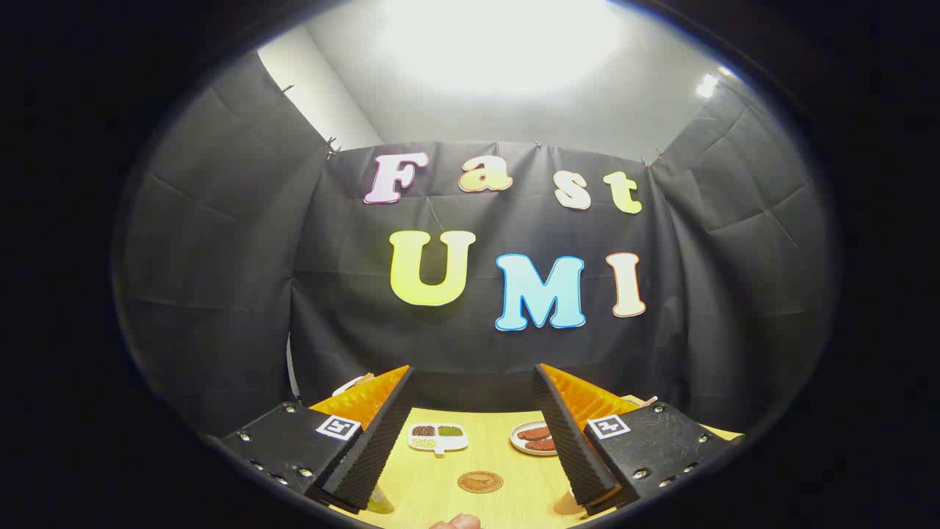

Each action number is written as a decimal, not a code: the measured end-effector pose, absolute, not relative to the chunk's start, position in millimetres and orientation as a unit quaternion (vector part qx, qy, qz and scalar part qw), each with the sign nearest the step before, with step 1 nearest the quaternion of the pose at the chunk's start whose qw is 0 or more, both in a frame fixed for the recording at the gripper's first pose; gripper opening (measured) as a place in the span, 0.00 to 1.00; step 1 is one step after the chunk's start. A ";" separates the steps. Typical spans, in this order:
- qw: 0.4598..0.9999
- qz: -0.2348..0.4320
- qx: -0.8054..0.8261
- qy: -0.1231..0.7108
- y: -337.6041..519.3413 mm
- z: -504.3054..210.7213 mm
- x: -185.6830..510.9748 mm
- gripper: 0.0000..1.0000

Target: Take the bottle from table, then pour the juice into the cup, finally place the bottle on the coaster

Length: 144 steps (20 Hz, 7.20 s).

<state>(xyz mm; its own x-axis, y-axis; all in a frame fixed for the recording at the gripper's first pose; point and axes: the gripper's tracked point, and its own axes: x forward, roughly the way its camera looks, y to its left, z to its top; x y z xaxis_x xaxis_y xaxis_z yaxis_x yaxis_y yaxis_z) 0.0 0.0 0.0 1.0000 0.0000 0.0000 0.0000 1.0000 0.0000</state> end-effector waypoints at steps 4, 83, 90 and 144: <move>1.000 0.008 -0.005 0.004 6.9 -1.7 0.5 0.97; 0.961 0.056 0.031 0.268 169.6 -314.4 -1.3 0.98; 0.958 0.059 0.015 0.281 173.4 -323.7 -2.3 0.97; 0.892 -0.058 0.385 0.229 -10.8 -248.9 25.5 0.76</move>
<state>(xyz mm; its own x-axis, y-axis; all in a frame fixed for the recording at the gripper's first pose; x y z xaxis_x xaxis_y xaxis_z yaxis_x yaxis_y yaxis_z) 25.5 -10.8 -248.9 0.8880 0.0723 -0.4542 0.2807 0.6970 0.6598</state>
